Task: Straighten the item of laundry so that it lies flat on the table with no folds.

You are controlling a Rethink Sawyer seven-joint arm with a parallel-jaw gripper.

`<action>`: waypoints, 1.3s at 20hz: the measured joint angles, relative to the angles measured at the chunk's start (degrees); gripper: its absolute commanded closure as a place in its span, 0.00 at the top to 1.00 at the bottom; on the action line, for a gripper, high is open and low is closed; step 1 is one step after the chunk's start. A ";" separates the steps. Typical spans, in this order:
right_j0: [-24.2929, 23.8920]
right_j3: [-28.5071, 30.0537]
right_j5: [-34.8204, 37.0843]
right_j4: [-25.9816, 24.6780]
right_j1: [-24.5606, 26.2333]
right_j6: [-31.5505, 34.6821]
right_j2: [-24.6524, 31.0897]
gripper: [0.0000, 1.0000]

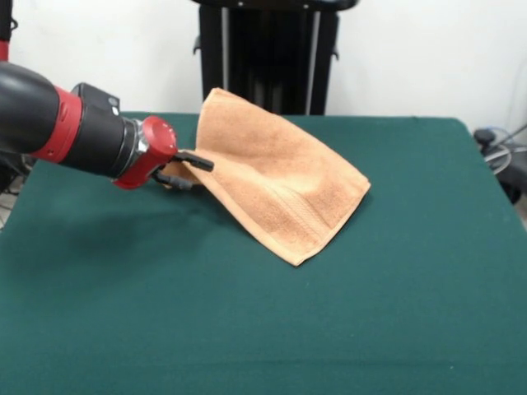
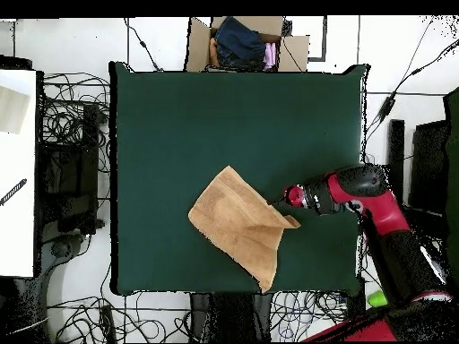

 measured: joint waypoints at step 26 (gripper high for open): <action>-4.21 6.85 1.77 -2.54 -5.59 0.00 0.00 1.00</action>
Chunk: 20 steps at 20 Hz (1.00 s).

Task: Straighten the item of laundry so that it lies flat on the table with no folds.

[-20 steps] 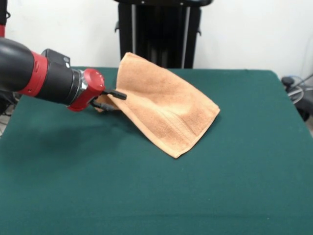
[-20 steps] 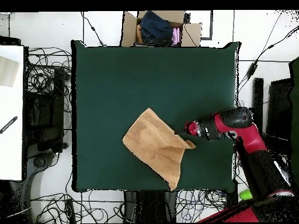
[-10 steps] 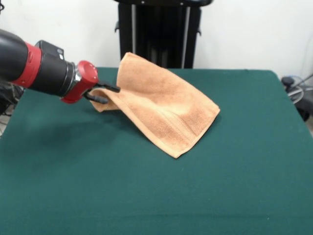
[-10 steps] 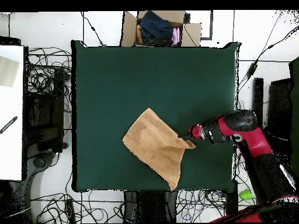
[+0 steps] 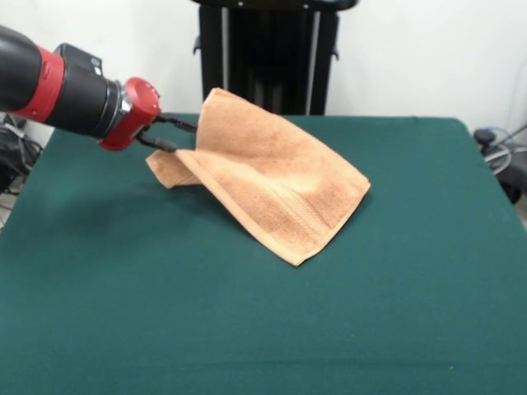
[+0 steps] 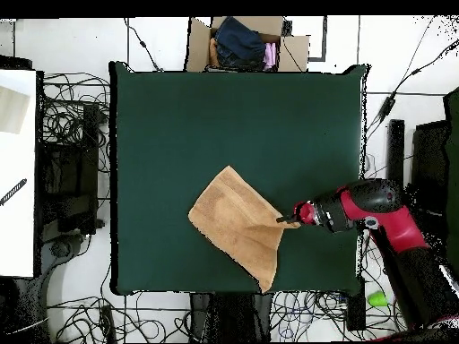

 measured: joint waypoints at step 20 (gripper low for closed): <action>-0.23 3.67 0.00 -2.15 -1.55 0.00 0.00 1.00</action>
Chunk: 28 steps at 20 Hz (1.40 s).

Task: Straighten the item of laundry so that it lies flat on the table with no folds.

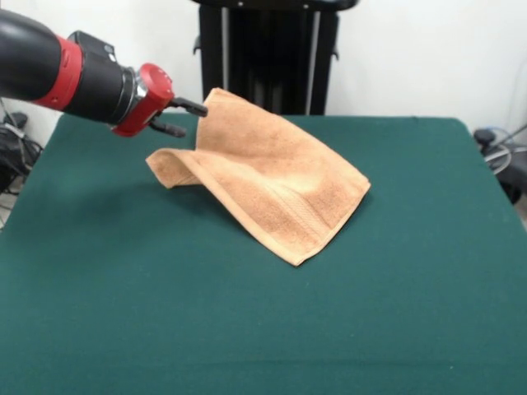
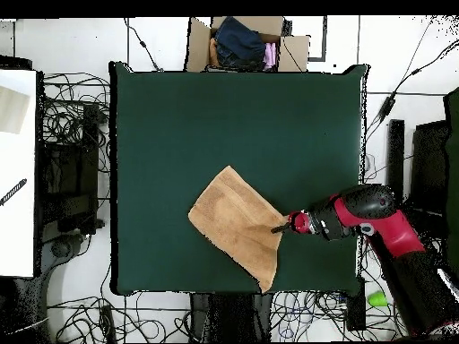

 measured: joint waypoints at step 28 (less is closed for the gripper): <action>3.46 -6.71 2.38 1.66 4.61 0.00 0.00 1.00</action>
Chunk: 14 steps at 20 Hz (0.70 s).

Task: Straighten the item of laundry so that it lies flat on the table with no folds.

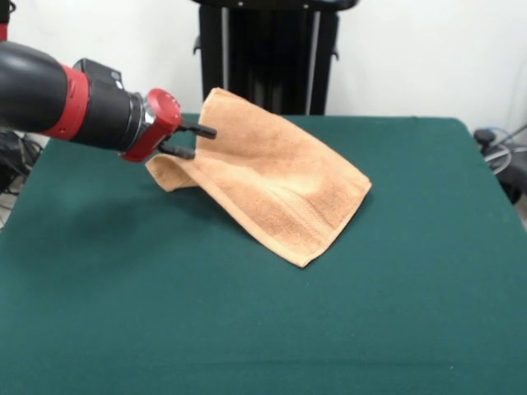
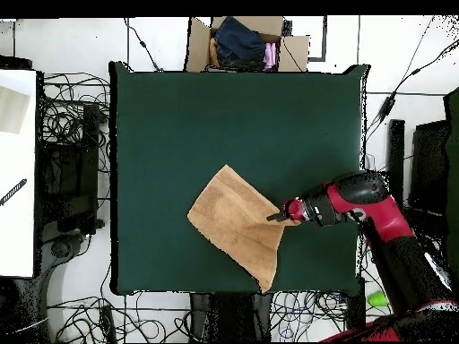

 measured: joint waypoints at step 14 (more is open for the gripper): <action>2.32 -6.88 3.90 0.28 3.59 0.00 0.01 1.00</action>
